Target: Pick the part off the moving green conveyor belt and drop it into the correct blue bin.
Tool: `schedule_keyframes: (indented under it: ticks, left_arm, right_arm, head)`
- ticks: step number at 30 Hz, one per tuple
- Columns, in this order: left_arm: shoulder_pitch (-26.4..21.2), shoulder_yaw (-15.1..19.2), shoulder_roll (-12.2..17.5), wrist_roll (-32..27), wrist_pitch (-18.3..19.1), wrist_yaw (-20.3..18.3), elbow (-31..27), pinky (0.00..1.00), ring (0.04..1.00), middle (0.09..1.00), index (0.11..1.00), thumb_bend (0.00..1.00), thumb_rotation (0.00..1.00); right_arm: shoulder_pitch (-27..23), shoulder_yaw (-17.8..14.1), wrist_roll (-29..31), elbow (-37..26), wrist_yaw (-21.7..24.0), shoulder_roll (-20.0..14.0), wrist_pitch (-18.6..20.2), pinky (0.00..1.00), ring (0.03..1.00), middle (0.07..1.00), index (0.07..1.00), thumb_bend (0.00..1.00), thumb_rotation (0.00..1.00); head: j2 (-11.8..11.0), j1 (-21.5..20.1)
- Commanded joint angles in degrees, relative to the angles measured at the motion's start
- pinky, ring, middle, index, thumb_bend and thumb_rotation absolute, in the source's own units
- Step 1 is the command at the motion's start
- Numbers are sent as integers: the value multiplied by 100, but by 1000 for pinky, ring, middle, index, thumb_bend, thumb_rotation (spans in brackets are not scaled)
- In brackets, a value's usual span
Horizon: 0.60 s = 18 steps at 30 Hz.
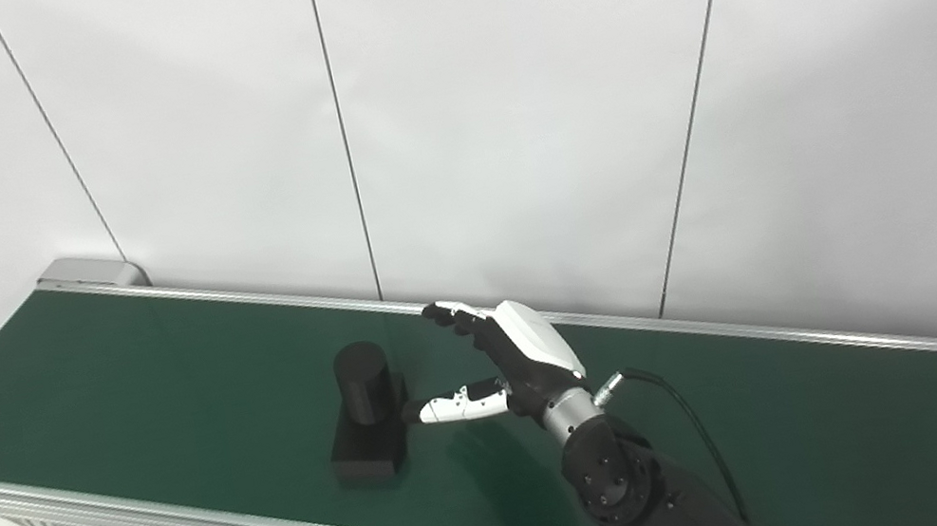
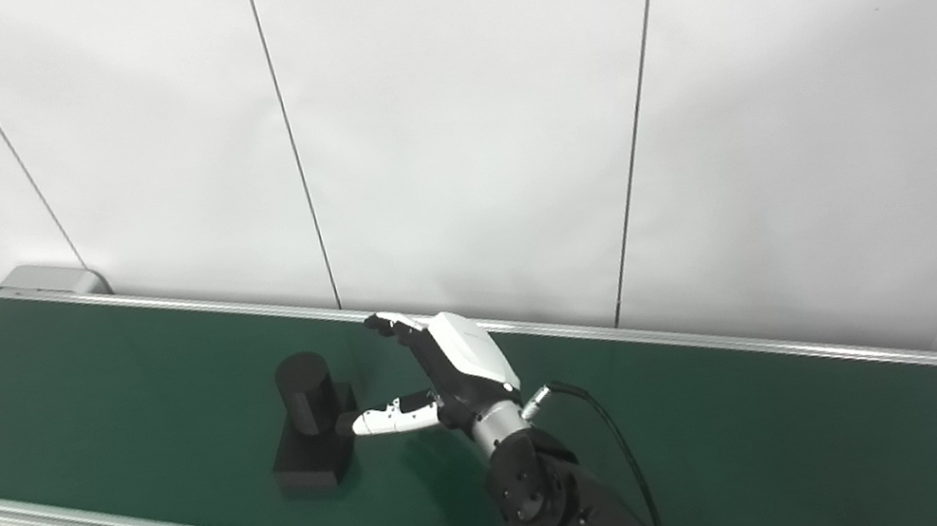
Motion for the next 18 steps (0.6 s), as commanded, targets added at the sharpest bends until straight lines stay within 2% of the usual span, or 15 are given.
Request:
schedule_keyframes:
  ticks: [1,18]
  left_arm:
    - [25,-46,-43,42,-237,78,-179,680,772,830,829,882,541]
    - [56,-203,-58,138,-238,259,-261,653,752,817,822,851,516]
  right_arm:
    - [-382,-3,-10,19,-212,220,-373,783,848,855,859,732,390]
    - [-555,15,0,613,-356,397,-444,792,857,859,861,743,388]
  head:
    - [9,15]
    - [96,95]
